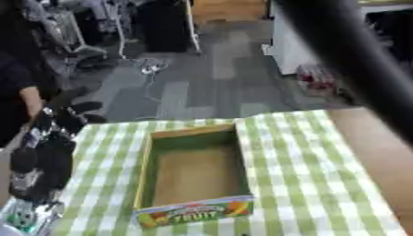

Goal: Pick up objects on the table and place them in the box.

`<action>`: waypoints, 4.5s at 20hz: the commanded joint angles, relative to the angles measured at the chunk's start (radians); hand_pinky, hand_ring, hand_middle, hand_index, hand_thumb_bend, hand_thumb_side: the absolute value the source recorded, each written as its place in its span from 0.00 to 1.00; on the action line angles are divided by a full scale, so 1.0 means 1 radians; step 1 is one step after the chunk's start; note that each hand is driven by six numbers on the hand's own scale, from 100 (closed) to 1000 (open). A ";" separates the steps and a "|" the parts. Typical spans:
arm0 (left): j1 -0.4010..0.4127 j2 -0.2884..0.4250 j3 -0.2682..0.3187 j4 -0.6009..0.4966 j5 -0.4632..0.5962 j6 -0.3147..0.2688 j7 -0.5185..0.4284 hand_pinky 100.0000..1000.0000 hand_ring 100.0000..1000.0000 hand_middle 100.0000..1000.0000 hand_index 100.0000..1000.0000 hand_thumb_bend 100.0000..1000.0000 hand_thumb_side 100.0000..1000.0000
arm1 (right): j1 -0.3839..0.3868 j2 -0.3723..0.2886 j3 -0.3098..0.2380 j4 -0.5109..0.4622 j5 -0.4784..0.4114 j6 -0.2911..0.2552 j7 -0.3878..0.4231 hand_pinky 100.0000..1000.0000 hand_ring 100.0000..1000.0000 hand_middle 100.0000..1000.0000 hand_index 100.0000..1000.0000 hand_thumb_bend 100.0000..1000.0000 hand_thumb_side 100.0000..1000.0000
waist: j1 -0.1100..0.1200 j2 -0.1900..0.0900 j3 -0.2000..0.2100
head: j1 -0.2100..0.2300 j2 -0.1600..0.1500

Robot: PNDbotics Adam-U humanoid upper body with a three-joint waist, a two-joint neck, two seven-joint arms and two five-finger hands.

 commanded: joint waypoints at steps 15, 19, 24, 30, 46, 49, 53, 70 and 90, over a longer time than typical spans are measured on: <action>0.030 0.074 0.029 -0.018 -0.022 0.000 0.019 0.57 0.73 0.80 0.86 0.50 0.90 | 0.072 -0.273 0.024 -0.019 0.316 0.148 0.185 0.54 0.71 0.72 0.80 0.19 1.00 | -0.024 -0.024 0.022 | 0.037 0.172; 0.032 0.080 0.027 -0.020 -0.024 -0.001 0.016 0.57 0.73 0.80 0.86 0.50 0.90 | 0.060 -0.338 0.036 -0.019 0.435 0.167 0.258 0.59 0.74 0.75 0.83 0.28 1.00 | -0.024 -0.023 0.030 | 0.045 0.172; 0.035 0.084 0.025 -0.020 -0.024 0.000 0.014 0.57 0.73 0.80 0.86 0.50 0.90 | 0.028 -0.413 0.064 -0.019 0.566 0.161 0.327 0.64 0.76 0.77 0.83 0.28 1.00 | -0.025 -0.022 0.028 | 0.046 0.172; 0.034 0.089 0.021 -0.021 -0.021 0.000 0.009 0.57 0.73 0.80 0.86 0.50 0.90 | -0.038 -0.489 0.115 -0.019 0.692 0.155 0.440 0.68 0.85 0.78 0.84 0.30 1.00 | -0.028 -0.024 0.029 | 0.043 0.172; 0.031 0.097 0.016 -0.022 -0.015 -0.001 0.002 0.57 0.73 0.80 0.86 0.50 0.90 | -0.175 -0.491 0.224 -0.019 0.648 0.144 0.554 0.71 0.84 0.78 0.85 0.34 1.00 | -0.040 -0.033 0.031 | 0.015 0.172; 0.029 0.099 0.015 -0.023 -0.013 -0.001 0.001 0.57 0.73 0.80 0.86 0.50 0.90 | -0.206 -0.473 0.242 -0.019 0.631 0.146 0.577 0.72 0.84 0.78 0.84 0.33 1.00 | -0.039 -0.035 0.029 | 0.021 0.172; 0.028 0.102 0.015 -0.025 -0.012 -0.002 0.000 0.57 0.73 0.80 0.86 0.50 0.90 | -0.245 -0.434 0.269 -0.019 0.625 0.161 0.606 0.72 0.84 0.78 0.84 0.33 1.00 | -0.037 -0.038 0.028 | 0.020 0.172; 0.033 0.102 0.019 -0.031 -0.015 -0.002 0.005 0.57 0.73 0.80 0.86 0.51 0.90 | -0.285 -0.293 0.330 -0.019 0.697 0.258 0.653 0.70 0.83 0.78 0.84 0.35 1.00 | -0.039 -0.051 0.025 | 0.029 0.172; 0.030 0.101 0.022 -0.038 -0.019 -0.003 0.008 0.57 0.72 0.79 0.85 0.51 0.90 | -0.306 -0.165 0.378 -0.019 0.789 0.373 0.689 0.71 0.83 0.78 0.84 0.35 1.00 | -0.038 -0.048 0.029 | 0.034 0.172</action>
